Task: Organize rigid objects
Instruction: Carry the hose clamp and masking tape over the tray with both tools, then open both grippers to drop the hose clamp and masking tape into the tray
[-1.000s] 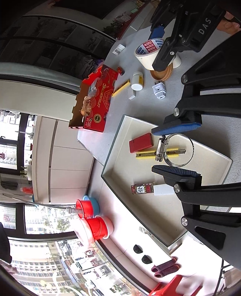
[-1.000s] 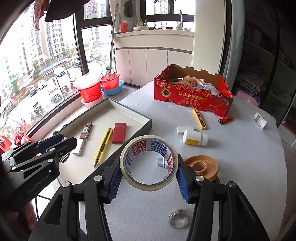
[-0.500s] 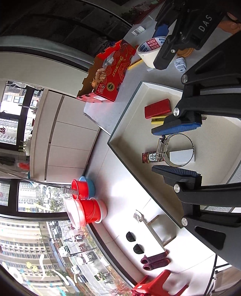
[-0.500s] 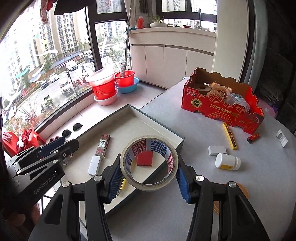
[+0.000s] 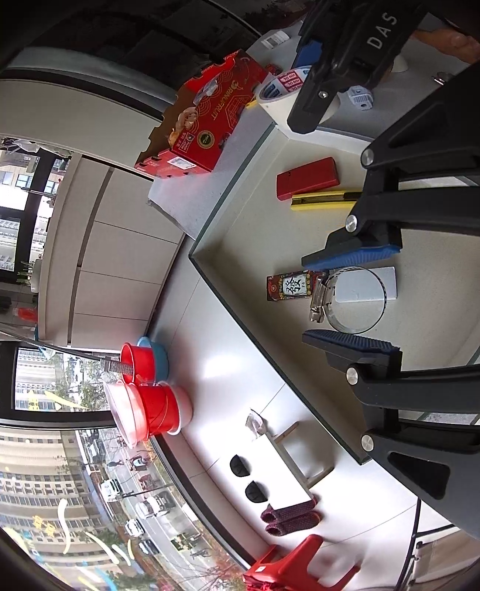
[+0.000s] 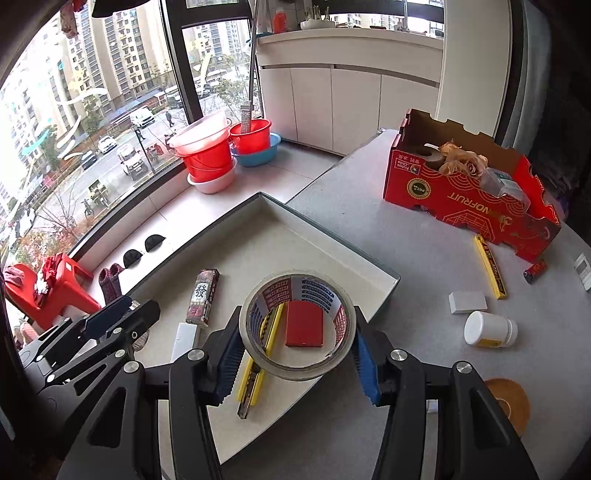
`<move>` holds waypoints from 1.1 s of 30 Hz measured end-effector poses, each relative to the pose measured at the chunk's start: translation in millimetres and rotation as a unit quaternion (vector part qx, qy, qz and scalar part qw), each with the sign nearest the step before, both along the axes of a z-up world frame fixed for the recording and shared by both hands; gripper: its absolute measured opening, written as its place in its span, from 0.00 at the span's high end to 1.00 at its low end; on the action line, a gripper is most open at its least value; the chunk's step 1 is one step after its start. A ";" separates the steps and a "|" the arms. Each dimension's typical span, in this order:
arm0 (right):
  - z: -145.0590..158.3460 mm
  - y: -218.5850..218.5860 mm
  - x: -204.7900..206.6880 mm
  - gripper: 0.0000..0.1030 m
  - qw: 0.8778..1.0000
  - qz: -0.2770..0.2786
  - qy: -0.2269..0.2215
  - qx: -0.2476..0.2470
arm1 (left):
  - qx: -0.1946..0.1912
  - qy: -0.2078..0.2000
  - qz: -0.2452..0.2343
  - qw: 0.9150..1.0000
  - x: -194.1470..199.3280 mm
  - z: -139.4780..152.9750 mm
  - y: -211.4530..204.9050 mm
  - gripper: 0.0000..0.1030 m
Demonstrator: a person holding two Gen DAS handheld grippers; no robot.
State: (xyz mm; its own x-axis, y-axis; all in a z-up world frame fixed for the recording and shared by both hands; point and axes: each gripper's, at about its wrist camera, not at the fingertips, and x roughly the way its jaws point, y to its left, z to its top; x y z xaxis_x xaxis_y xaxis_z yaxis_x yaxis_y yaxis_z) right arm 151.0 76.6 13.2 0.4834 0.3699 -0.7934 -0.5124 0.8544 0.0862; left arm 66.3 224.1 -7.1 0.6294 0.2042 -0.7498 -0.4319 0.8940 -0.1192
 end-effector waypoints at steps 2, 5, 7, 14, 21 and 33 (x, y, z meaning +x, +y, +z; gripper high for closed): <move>-3.6 3.0 3.2 0.47 1.000 0.000 0.007 0.000 | -0.001 0.004 0.004 1.000 2.1 -2.9 2.8 0.65; -6.9 10.1 5.8 0.47 1.000 0.005 0.012 0.002 | 0.002 0.007 0.007 1.000 5.3 -6.0 3.5 0.65; -9.4 15.7 7.1 0.47 1.000 0.011 0.015 0.002 | 0.009 0.012 0.007 1.000 8.4 -8.5 3.4 0.65; -18.1 28.7 11.1 0.47 1.000 0.019 0.021 -0.002 | 0.012 0.026 0.005 1.000 14.8 -18.3 3.2 0.65; -26.8 33.9 18.9 0.47 0.999 0.018 0.030 -0.010 | 0.011 0.035 0.004 0.999 20.1 -23.7 2.6 0.65; -36.7 37.7 24.2 0.47 0.999 0.024 0.038 -0.019 | 0.014 0.042 -0.003 0.999 23.6 -28.9 -1.9 0.60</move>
